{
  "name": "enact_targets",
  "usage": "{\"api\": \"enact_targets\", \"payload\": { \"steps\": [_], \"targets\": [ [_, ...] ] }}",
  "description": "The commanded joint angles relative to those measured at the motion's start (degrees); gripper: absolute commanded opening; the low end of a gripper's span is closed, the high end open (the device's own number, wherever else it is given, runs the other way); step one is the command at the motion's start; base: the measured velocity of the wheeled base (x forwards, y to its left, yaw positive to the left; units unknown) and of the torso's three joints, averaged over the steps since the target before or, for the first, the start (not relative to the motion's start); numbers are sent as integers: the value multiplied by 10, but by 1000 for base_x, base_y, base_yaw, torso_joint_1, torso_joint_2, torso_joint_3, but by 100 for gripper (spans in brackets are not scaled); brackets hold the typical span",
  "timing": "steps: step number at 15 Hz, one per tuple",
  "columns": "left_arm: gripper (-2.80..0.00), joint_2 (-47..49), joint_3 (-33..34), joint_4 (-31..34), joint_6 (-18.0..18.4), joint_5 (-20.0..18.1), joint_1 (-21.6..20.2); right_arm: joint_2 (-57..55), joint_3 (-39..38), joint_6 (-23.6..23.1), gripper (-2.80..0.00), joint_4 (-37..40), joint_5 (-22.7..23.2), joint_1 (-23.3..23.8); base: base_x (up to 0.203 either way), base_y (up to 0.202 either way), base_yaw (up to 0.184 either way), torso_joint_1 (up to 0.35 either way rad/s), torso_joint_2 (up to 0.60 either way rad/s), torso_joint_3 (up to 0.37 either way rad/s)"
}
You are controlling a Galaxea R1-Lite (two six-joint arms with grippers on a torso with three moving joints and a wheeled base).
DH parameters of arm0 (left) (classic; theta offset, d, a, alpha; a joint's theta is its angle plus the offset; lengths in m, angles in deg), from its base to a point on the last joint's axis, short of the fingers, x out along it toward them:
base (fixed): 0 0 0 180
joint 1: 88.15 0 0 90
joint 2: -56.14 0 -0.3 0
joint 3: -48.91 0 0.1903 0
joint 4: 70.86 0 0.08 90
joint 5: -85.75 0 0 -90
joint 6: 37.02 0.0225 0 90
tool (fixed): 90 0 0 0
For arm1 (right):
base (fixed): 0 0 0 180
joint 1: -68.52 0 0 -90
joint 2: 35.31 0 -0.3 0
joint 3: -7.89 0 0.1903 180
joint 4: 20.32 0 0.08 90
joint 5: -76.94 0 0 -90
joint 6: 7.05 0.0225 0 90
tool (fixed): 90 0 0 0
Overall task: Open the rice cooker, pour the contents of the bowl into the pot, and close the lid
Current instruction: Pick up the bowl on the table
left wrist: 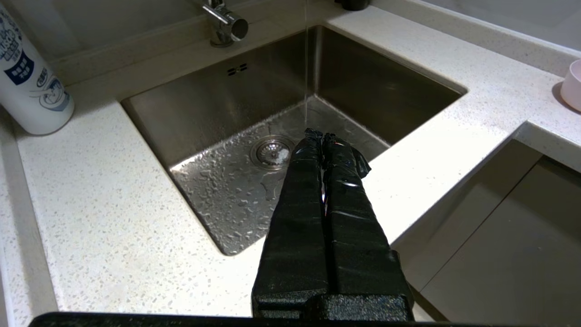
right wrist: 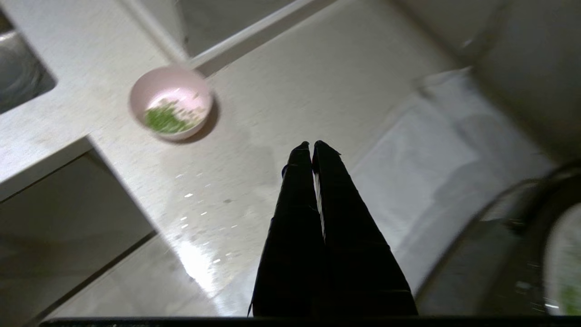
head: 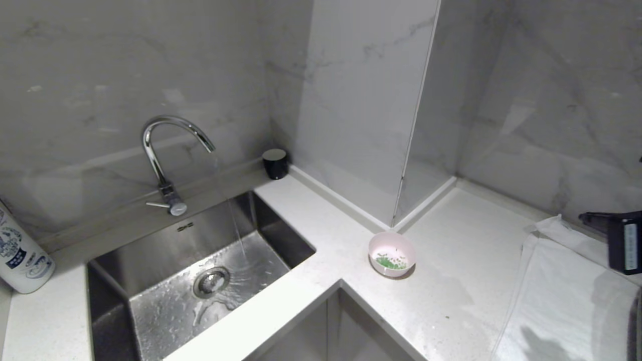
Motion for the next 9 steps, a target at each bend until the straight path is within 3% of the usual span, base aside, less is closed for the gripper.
{"api": "enact_targets", "payload": {
  "steps": [1, 5, 9],
  "targets": [
    [-280, -2, 0, 0, 0, 0, 0, 125, -20, -43, -280, 2, -33, 33, 0, 0, 0, 0, 0, 0],
    [-280, -2, 0, 0, -1, 1, 0, 241, -46, -144, -280, 3, -47, 194, 0, 0, 0, 0, 0, 0],
    [-280, -2, 0, 0, -11, 3, 0, 394, -111, -202, -280, 4, -47, 246, 0, 0, 0, 0, 0, 0]
  ]
}}
